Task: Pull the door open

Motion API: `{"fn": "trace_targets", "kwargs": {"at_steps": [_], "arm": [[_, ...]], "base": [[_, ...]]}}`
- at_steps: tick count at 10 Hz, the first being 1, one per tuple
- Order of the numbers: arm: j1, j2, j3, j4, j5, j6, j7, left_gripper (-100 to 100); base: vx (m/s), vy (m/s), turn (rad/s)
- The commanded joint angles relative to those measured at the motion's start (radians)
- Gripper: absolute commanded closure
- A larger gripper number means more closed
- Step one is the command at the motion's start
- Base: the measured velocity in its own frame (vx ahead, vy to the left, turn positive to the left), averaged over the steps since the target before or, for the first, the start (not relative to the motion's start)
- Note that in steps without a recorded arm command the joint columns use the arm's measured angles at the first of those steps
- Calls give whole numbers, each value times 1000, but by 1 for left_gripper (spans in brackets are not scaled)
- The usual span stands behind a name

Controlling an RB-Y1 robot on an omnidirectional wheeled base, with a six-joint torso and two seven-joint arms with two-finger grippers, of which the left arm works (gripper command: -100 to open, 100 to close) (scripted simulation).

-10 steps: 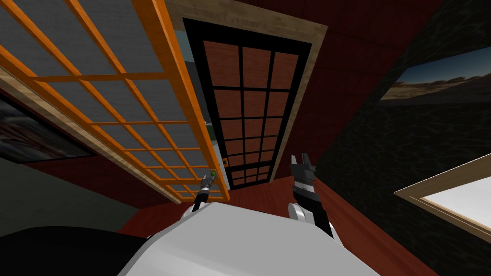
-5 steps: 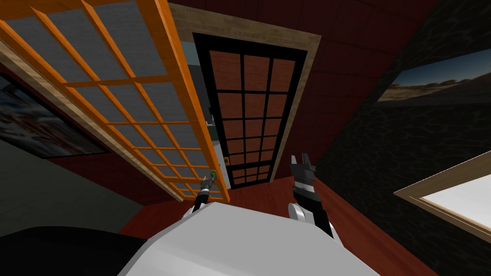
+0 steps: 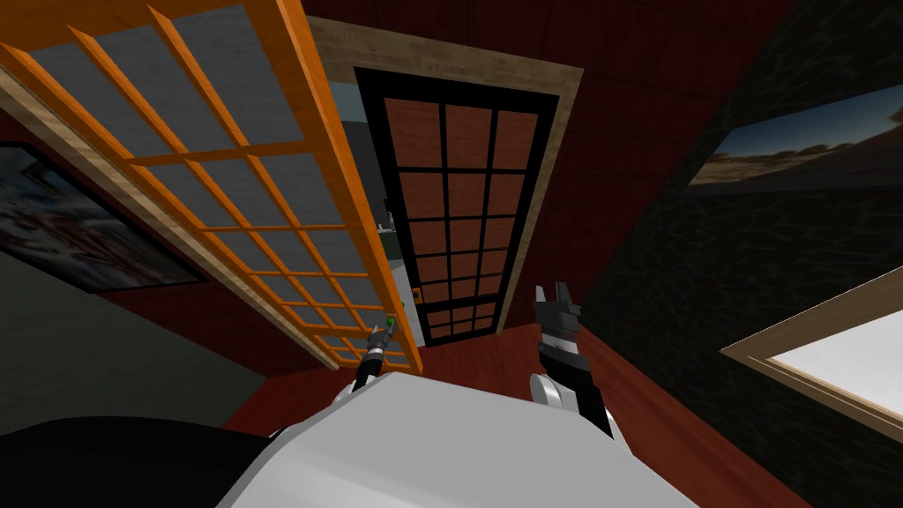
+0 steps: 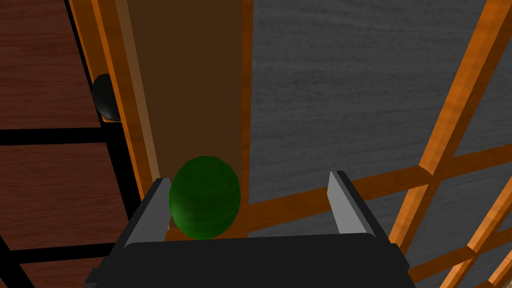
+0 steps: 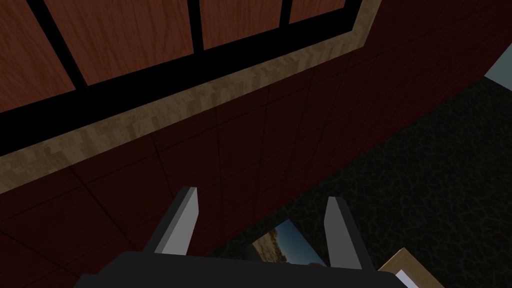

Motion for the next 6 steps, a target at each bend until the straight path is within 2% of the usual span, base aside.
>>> {"fn": "trace_targets", "kwargs": {"at_steps": [1, 2, 3, 4, 5, 6], "arm": [[49, 6, 17, -50, 7, 50, -2, 100], [14, 6, 17, 26, 7, 15, -2, 100], [4, 6, 17, 48, 7, 2, -2, 100], [40, 6, 17, -29, 7, 37, -2, 100], [60, 10, 20, -53, 13, 52, 17, 100], [60, 10, 20, -53, 13, 52, 17, 100]], "base": [[-3, -17, -11], [4, 1, 31], [5, 15, 0], [-5, 9, -41], [-47, -4, 27], [-57, -1, 23]]}}
